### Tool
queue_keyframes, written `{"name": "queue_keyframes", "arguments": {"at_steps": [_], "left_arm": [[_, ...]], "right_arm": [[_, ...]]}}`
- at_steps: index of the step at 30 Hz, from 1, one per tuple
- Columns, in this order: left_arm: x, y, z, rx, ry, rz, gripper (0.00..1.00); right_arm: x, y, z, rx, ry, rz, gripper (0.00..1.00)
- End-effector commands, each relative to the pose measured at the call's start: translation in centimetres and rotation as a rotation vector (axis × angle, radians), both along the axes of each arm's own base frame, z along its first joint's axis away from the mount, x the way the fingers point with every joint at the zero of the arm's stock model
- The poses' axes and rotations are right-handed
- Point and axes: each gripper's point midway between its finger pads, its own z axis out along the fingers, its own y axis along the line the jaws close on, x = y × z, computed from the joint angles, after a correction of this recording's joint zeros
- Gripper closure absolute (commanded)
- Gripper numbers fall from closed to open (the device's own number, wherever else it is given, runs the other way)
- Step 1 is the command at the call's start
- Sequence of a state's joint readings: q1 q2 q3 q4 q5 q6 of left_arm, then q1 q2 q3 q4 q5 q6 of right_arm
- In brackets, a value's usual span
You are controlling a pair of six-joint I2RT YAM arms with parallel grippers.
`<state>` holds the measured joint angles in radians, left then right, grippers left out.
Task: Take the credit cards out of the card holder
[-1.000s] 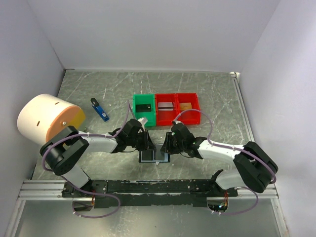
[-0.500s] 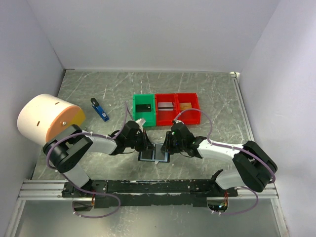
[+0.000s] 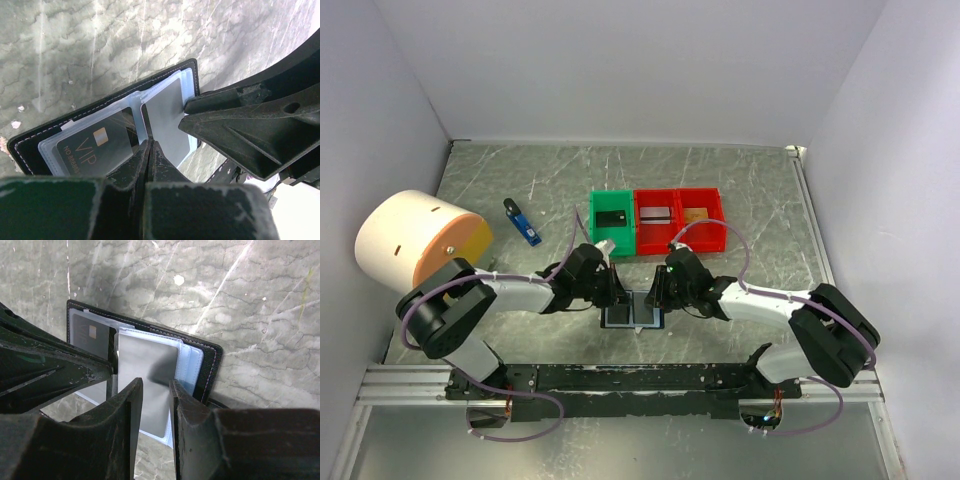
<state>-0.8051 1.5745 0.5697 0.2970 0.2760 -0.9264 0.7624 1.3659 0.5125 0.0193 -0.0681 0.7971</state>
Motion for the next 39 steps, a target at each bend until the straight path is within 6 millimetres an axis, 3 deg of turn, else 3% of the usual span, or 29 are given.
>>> {"name": "queue_keyframes", "arguments": {"at_steps": [1,3,8,11,16,25,31,36,39], "left_arm": [[0.6,-0.4,1.0,-0.004,-0.036,0.003,0.93],[0.6,-0.3,0.8,0.001,-0.032,0.010,0.91],[0.4,-0.8,0.7,-0.037,-0.020,0.006,0.73],[0.1,-1.0,0.1,-0.061,0.004,0.008,0.69],[-0.2,-1.4,-0.6,-0.089,0.029,0.004,0.72],[0.5,-0.5,0.4,-0.053,-0.015,0.048,0.93],[0.8,0.1,1.5,-0.047,-0.052,0.064,0.93],[0.7,0.4,0.8,-0.009,-0.036,0.068,0.92],[0.6,0.4,0.2,-0.001,-0.013,0.070,0.76]], "right_arm": [[-1.0,-1.8,-2.3,-0.083,0.047,-0.014,0.71],[-1.0,-1.9,-2.4,-0.088,0.049,-0.019,0.71],[-1.1,-2.0,-2.6,-0.091,0.051,-0.019,0.71],[-1.1,-1.9,-2.7,-0.089,0.056,-0.014,0.71],[-1.2,-1.9,-2.9,-0.092,0.058,-0.015,0.71],[-1.2,-2.1,-3.1,-0.103,0.060,-0.015,0.71],[-1.1,-2.2,-3.1,-0.110,0.059,-0.016,0.71],[-1.1,-2.0,-3.0,-0.097,0.057,-0.014,0.71],[-1.1,-2.0,-2.9,-0.094,0.056,-0.013,0.71]]}}
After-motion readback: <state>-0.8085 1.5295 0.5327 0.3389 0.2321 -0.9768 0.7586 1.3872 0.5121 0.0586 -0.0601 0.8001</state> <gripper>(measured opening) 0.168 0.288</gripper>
